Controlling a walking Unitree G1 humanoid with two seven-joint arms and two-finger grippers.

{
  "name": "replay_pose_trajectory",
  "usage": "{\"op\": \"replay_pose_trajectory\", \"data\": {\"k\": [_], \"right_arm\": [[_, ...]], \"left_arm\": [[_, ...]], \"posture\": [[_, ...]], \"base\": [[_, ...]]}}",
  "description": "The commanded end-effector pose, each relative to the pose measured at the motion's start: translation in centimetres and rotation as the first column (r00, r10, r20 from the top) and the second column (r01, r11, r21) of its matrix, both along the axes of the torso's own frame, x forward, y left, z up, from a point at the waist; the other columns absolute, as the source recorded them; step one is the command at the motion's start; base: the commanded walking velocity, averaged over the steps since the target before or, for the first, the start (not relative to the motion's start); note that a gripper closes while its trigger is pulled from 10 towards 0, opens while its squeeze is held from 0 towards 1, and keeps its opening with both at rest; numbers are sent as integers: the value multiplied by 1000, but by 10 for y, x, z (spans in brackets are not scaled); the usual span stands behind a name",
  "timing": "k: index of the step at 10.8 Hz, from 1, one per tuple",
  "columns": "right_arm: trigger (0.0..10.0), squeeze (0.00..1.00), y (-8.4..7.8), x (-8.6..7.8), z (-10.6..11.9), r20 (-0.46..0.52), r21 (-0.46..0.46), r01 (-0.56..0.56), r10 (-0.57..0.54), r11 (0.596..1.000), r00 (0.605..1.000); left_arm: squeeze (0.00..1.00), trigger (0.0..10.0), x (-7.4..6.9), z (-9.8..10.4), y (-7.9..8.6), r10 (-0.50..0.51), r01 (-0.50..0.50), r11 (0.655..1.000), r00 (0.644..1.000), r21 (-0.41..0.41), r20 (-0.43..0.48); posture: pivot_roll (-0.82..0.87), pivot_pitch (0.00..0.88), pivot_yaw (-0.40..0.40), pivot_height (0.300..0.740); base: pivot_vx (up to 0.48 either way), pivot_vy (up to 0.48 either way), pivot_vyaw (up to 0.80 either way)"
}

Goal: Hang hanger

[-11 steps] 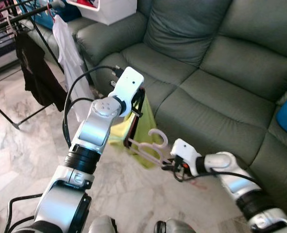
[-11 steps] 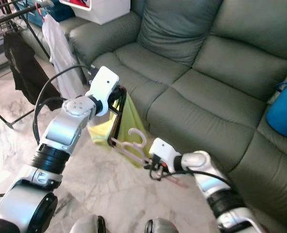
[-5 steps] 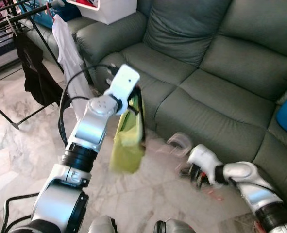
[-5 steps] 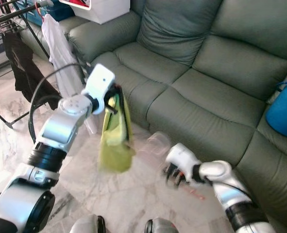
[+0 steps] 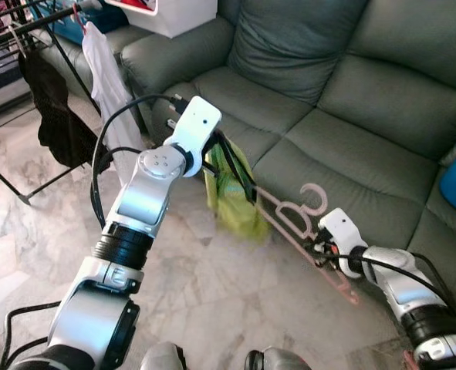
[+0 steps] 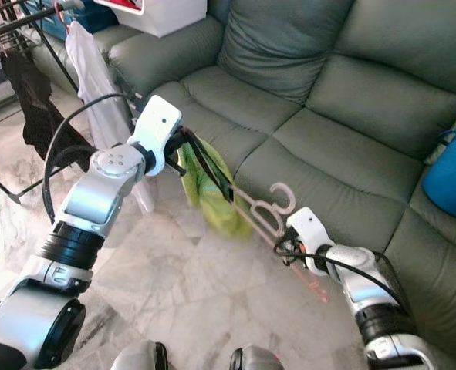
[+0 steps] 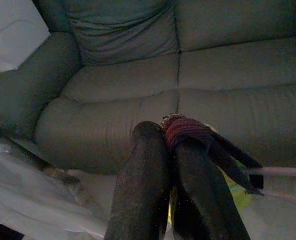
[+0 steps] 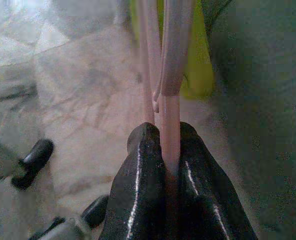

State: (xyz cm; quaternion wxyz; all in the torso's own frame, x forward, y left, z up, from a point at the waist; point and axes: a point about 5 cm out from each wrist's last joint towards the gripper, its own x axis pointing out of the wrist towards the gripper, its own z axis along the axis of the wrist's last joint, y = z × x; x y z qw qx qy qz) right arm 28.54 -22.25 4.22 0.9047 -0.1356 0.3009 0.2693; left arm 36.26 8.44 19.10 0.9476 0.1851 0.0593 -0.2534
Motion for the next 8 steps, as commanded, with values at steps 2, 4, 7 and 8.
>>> {"op": "replay_pose_trajectory", "data": {"k": [2, 4, 7, 8], "right_arm": [[10000, 0, -10, 16, 14, 92, 81, 155, -163, 984, 982], [10000, 0, -14, 21, 21, 147, 87, 192, -203, 978, 968], [10000, 0, -24, 19, 21, 159, 82, 230, -241, 970, 957], [10000, 0, -29, 13, 15, 102, 75, 245, -252, 967, 962]], "left_arm": [[0, 10000, -6, 14, -7, -60, 54, 997, 993, 56, 105], [0, 10000, -8, 5, -5, -58, 49, 995, 993, 87, 99], [0, 10000, -8, -6, 0, -54, 42, 987, 995, 154, 80], [0, 10000, -10, -9, 0, -64, 52, 986, 995, 159, 71]], "posture": [[-97, 79, -2, 740], [-97, 79, -2, 740], [-105, 82, -2, 740], [-106, 83, -2, 740]], "base": [[0, 0, 0], [0, 0, 0], [0, 0, 0], [0, 0, 0]]}}
